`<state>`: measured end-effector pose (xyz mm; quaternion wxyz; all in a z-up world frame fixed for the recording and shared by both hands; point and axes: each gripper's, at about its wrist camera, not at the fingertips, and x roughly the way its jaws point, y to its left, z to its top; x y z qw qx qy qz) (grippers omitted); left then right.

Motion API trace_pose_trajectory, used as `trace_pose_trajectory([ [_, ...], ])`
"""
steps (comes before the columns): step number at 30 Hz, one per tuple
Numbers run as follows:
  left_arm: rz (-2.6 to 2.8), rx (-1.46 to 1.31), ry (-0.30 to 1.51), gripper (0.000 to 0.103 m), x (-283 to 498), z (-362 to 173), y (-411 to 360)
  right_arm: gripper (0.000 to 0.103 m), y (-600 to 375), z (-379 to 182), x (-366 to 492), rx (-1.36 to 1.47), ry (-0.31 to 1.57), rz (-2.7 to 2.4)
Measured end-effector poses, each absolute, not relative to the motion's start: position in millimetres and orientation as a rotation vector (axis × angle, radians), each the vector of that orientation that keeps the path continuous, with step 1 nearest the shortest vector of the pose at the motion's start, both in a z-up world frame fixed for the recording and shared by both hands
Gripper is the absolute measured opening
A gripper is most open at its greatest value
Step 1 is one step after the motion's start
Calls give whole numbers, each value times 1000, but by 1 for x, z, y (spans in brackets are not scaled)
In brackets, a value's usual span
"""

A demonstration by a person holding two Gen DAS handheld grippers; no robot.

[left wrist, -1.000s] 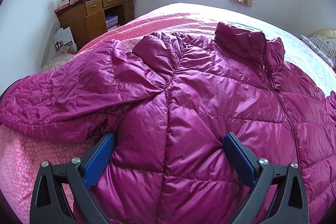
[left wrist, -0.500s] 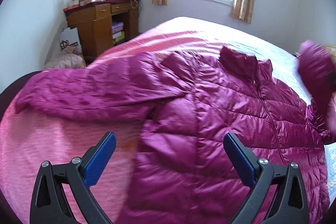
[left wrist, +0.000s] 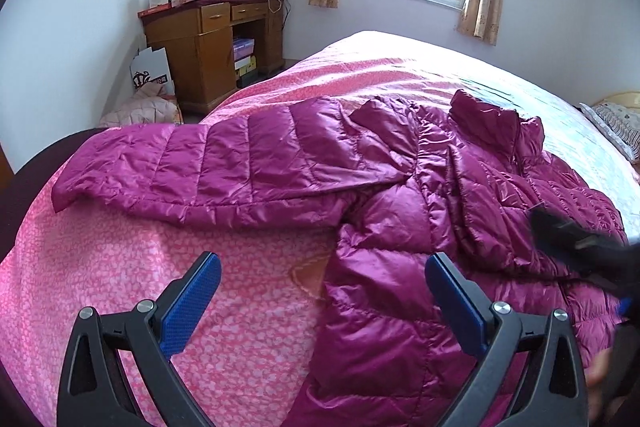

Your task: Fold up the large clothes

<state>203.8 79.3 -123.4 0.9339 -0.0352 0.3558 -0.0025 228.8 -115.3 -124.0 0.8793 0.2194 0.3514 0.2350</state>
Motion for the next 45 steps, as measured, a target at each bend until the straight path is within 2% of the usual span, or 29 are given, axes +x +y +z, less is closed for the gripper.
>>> trace_pose_trajectory([
  [3, -23, -63, 719, 102, 210, -118, 69, 74, -137, -91, 213, 411, 631, 473],
  [5, -30, -43, 708, 102, 213, -112, 58, 49, -163, -74, 206, 338, 599, 357],
  [6, -38, -25, 696, 102, 216, -108, 49, 31, -176, -69, 207, 301, 606, 283],
  [7, -41, -10, 687, 102, 219, -105, 41, 27, -189, -67, 209, 272, 622, 203],
  [14, 4, 103, 745, 102, 261, -123, -15, 29, -282, -107, 213, 352, 730, -106],
  [17, 59, 129, 801, 102, 272, -143, -22, 26, -292, -137, 212, 443, 785, -108],
  [21, 76, 110, 794, 102, 271, -155, -18, 27, -292, -136, 202, 442, 749, -111],
  [23, 75, 106, 795, 102, 272, -155, -17, 31, -289, -136, 201, 426, 739, -112],
  [26, 52, 57, 789, 102, 267, -148, -5, 51, -285, -137, 204, 415, 726, -76],
  [29, 64, -66, 731, 102, 247, -128, 30, 53, -283, -137, 205, 405, 716, -65],
  [35, 312, -303, 597, 102, 222, -92, 155, 55, -286, -138, 203, 437, 700, -48],
  [40, 462, -541, 622, 102, 229, -103, 253, 55, -285, -138, 203, 439, 697, -50],
  [45, 497, -694, 650, 102, 248, -121, 296, 55, -284, -138, 203, 436, 698, -53],
])
